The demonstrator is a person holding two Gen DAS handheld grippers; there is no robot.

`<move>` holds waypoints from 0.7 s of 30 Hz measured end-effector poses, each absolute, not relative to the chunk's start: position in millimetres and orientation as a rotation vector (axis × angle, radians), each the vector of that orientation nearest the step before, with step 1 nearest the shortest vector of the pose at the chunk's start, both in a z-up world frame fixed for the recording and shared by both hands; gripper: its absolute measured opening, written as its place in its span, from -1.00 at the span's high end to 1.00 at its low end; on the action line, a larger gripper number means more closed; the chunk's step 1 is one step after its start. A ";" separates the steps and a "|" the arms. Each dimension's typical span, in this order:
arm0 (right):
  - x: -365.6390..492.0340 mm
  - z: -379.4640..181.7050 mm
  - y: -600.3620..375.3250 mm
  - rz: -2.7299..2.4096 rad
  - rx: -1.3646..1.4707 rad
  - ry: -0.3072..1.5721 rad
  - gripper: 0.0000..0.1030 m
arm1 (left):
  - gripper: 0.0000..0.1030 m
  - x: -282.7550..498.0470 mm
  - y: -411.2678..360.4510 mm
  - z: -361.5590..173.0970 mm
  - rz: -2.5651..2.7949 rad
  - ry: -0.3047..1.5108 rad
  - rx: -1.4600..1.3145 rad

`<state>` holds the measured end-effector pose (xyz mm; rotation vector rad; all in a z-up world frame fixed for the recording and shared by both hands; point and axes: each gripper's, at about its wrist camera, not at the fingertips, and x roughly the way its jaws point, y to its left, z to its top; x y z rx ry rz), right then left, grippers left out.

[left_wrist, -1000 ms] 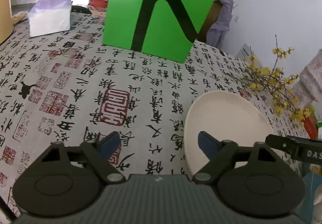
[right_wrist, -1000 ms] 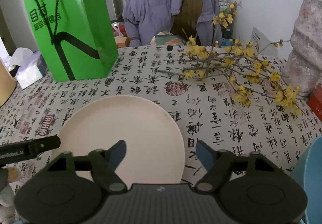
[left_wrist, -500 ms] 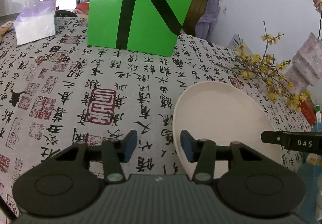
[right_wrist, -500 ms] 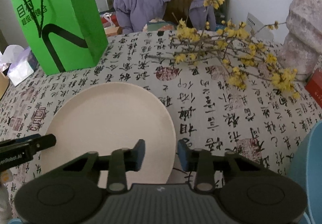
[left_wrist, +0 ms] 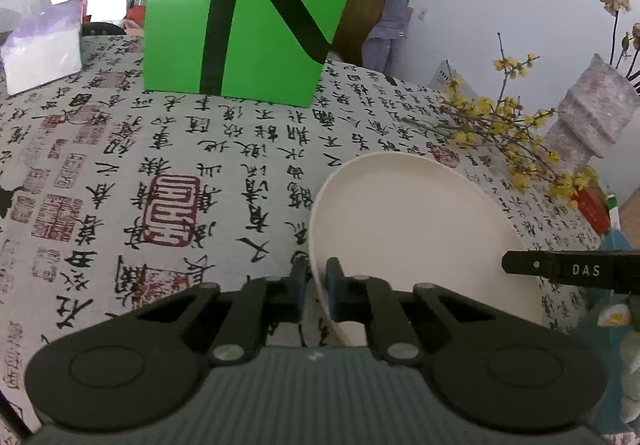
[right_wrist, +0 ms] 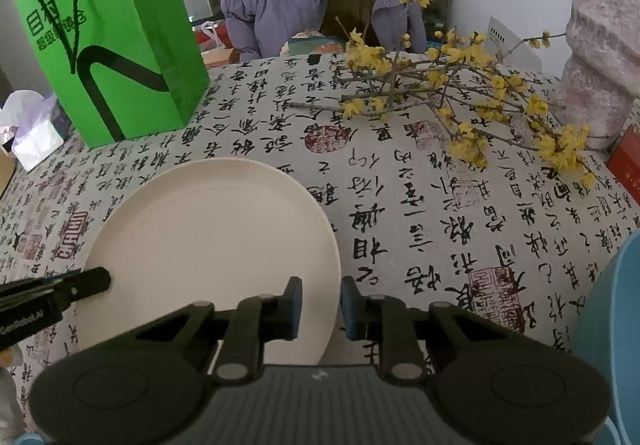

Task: Organize plates and bowls
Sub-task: 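Close both grippers on the cream plate rim, then lift the gripped cream plate up off the table with both grippers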

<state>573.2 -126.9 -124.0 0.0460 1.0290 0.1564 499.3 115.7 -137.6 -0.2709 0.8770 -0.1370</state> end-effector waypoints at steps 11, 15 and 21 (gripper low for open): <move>570.3 -124.3 -123.7 0.163 0.006 1.018 0.83 | 0.81 499.6 114.3 -138.5 -0.122 0.874 -0.259; 567.2 -124.3 -113.6 0.151 -0.081 1.003 0.85 | 0.82 499.5 114.4 -138.8 -0.122 0.874 -0.257; 572.8 -123.4 -113.6 0.160 -0.085 1.032 0.84 | 0.81 500.2 115.3 -139.1 -0.122 0.875 -0.263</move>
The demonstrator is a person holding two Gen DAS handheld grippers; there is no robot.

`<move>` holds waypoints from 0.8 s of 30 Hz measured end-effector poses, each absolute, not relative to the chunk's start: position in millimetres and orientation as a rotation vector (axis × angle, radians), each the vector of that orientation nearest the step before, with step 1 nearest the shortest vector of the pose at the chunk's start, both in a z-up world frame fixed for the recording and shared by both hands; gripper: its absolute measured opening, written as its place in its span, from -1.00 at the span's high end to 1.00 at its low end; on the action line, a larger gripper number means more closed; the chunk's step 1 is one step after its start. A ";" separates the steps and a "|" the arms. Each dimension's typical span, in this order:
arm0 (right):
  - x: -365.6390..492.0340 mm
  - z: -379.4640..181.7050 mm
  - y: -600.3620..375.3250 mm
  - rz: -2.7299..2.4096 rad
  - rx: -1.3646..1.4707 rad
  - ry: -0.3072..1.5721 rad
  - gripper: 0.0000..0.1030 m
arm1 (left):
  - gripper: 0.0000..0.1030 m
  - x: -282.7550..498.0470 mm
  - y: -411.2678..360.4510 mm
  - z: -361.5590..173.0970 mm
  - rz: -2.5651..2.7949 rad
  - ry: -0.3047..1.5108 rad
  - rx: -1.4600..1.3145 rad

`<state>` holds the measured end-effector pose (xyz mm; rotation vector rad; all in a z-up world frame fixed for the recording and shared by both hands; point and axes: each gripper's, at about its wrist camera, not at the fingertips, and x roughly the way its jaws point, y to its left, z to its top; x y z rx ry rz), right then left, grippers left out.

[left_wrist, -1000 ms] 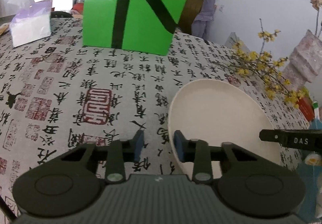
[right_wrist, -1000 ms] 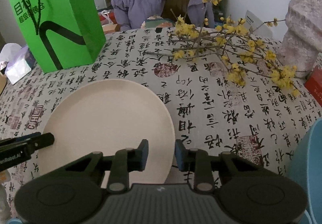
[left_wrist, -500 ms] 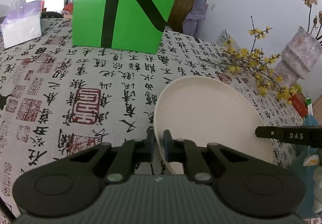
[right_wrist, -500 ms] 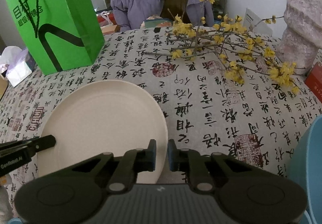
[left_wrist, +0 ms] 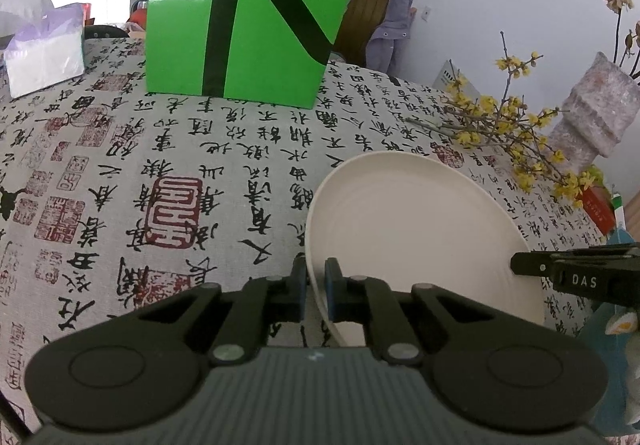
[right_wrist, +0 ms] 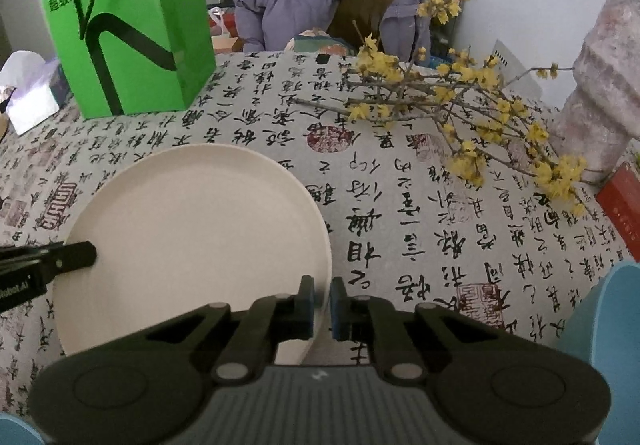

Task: Organize plates and bowls
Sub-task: 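Lift the gripped cream plate up off the table with both grippers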

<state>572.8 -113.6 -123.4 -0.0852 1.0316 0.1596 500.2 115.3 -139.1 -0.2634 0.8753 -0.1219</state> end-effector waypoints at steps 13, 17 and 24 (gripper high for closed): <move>571.4 -127.8 -112.8 0.177 -0.067 1.017 0.77 | 0.80 500.2 114.6 -138.2 -0.107 0.875 -0.262; 569.4 -124.2 -110.8 0.182 -0.084 0.996 0.78 | 0.80 500.4 115.1 -138.6 -0.102 0.878 -0.266; 566.9 -119.3 -111.5 0.190 -0.083 0.969 0.78 | 0.80 497.8 115.0 -133.2 -0.093 0.858 -0.264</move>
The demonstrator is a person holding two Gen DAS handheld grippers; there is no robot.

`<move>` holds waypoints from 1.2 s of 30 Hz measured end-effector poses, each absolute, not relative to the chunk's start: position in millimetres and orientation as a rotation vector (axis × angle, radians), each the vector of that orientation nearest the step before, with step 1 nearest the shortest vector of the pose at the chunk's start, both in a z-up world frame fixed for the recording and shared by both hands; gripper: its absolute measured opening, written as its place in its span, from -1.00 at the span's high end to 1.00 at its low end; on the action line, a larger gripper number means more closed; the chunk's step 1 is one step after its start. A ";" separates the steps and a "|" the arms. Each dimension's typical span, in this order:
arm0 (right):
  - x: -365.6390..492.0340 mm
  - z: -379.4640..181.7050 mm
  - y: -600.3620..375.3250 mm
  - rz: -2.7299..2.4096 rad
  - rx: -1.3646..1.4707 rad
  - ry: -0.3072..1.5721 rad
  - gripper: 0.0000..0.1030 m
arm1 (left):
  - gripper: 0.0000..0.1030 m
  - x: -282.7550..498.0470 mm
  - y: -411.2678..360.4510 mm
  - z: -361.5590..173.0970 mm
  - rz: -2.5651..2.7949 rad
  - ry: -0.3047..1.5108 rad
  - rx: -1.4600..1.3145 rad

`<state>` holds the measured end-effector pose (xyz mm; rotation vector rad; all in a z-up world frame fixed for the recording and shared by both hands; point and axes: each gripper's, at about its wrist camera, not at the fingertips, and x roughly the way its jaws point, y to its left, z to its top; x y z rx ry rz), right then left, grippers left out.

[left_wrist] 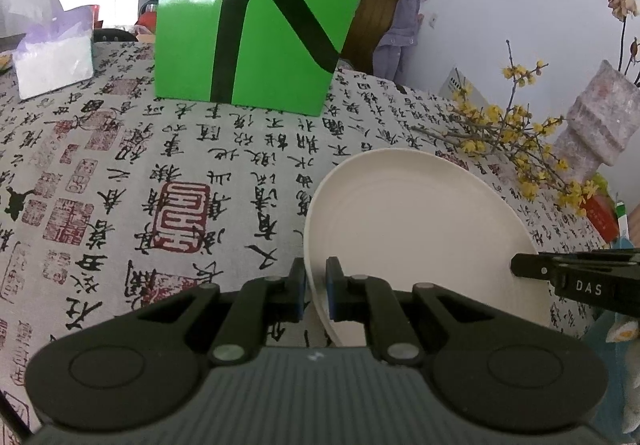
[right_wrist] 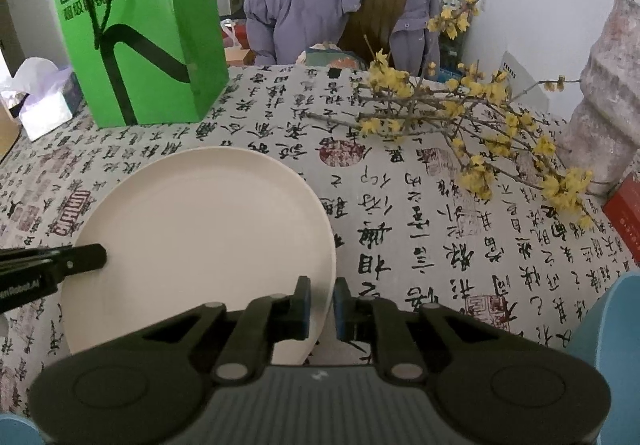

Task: Organize plates and bowls
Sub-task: 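Lift the gripped cream plate up off the table with both grippers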

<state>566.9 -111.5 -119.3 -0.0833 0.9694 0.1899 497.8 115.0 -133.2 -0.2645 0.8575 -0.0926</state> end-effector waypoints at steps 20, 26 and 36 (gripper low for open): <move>557.1 -91.2 -112.3 0.211 -0.041 0.884 0.79 | 0.79 484.6 118.0 -104.3 -0.061 0.763 -0.268; 552.1 -79.9 -113.2 0.219 -0.034 0.850 0.79 | 0.79 480.5 118.3 -94.8 -0.055 0.733 -0.267; 544.8 -64.3 -114.6 0.233 -0.027 0.811 0.81 | 0.78 473.1 116.9 -84.4 -0.046 0.699 -0.265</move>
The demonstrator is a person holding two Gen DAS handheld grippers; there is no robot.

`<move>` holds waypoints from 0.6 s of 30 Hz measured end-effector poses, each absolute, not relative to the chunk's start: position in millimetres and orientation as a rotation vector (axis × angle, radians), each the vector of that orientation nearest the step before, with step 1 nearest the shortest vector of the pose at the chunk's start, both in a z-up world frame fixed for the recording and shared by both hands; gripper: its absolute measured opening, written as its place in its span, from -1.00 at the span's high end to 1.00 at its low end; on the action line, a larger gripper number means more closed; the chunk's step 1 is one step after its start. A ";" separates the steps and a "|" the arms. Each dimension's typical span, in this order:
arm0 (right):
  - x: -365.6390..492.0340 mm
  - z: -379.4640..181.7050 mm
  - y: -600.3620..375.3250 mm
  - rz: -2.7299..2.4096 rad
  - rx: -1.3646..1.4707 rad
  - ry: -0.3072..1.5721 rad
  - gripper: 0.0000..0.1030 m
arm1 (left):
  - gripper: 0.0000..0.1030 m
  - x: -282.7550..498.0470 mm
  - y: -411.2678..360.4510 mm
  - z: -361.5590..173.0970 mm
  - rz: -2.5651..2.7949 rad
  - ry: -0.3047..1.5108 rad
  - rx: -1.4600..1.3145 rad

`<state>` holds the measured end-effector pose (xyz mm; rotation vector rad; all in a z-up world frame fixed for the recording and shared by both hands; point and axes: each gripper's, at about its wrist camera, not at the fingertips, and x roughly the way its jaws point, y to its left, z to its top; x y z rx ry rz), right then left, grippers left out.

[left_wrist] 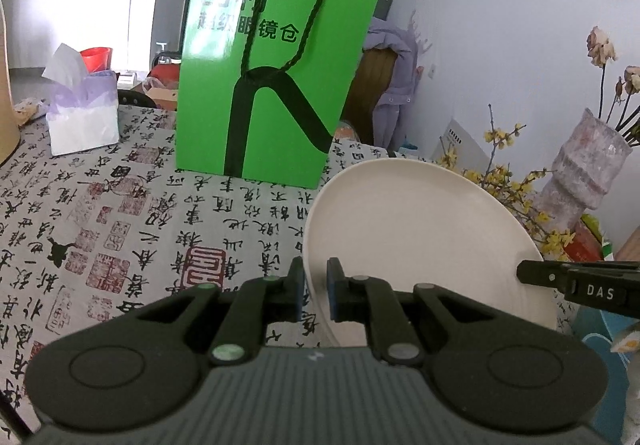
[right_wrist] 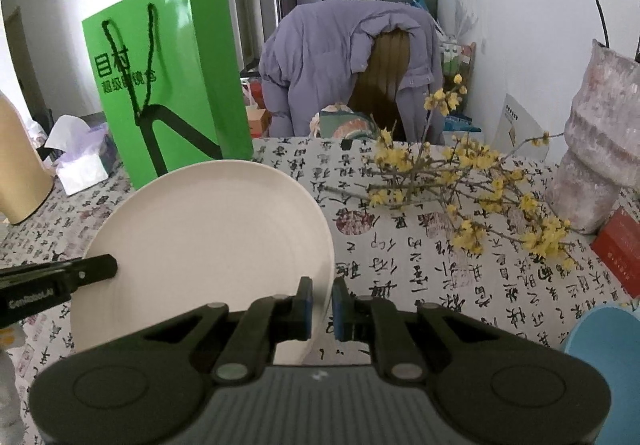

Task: Organize plates and bowls
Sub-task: 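Lift the gripped cream plate up off the table with both grippers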

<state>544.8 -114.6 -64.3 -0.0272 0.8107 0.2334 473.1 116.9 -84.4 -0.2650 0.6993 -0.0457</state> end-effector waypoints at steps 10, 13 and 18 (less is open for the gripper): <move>538.7 -56.6 -116.0 0.236 -0.017 0.792 0.83 | 0.78 469.8 117.7 -81.2 -0.044 0.687 -0.276; 536.9 -54.7 -115.6 0.232 -0.020 0.788 0.83 | 0.78 467.3 116.1 -79.2 -0.042 0.680 -0.270; 535.1 -51.2 -118.1 0.232 -0.013 0.781 0.83 | 0.78 464.8 114.6 -76.2 -0.042 0.669 -0.268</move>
